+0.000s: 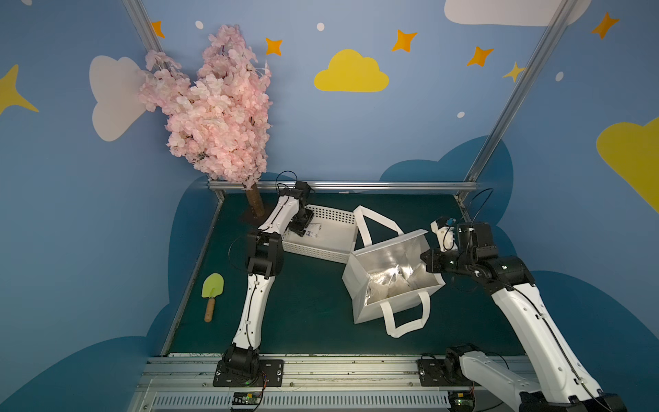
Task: Place the ice pack in the delivery bag
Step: Pick up the ice pack from the bin, then place the ice pack in the delivery bag.
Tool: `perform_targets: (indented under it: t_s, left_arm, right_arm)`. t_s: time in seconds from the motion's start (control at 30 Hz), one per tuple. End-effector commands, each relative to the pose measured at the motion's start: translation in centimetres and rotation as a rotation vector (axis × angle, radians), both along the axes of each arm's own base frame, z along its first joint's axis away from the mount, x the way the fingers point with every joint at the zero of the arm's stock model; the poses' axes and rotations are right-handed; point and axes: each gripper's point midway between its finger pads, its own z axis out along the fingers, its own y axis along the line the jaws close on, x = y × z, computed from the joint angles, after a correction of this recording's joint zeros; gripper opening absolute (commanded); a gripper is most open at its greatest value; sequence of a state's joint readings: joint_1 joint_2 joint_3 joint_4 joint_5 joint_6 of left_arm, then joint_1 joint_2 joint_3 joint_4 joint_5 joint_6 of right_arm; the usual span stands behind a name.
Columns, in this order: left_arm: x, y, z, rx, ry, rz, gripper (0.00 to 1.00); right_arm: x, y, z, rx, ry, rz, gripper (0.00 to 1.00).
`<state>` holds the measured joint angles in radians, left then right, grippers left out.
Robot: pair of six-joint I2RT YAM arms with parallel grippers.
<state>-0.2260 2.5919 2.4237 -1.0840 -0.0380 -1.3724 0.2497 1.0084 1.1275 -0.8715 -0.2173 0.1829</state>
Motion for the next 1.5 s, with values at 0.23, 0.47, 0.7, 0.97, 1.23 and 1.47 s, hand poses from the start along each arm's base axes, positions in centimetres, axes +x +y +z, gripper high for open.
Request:
perform_targets:
  t_s: [0.23,0.47,0.7,0.97,1.23,1.47]
  left_arm:
    - [0.9,-4.2,13.2,0.009,-0.338,-0.26,0.45]
    - [-1.0,-5.5,22.2,0.061,-0.547,-0.45,0.45]
    - [-5.8,-8.3,32.0,0.172,-0.84,-0.796,0.45]
    - [-14.3,-13.5,39.4,0.131,-1.133,-1.155,0.43]
    - [-24.2,-21.3,42.4,0.085,-1.344,-1.519,0.45]
    - [-30.8,-27.7,36.6,-0.014,-1.343,-1.882,0.42]
  right_arm:
    - [0.9,0.0,1.1,0.021,-0.053,-0.016,0.02]
    - [1.1,0.0,1.0,0.015,-0.042,-0.022,0.02]
    - [1.3,-0.7,1.0,-0.015,0.011,-0.064,0.02]
    - [0.3,-1.5,1.8,-0.044,0.071,-0.096,0.02]
    - [-1.0,-1.5,1.7,-0.023,0.109,-0.112,0.02]
    - [-2.2,-0.9,2.3,0.025,0.094,-0.079,0.02]
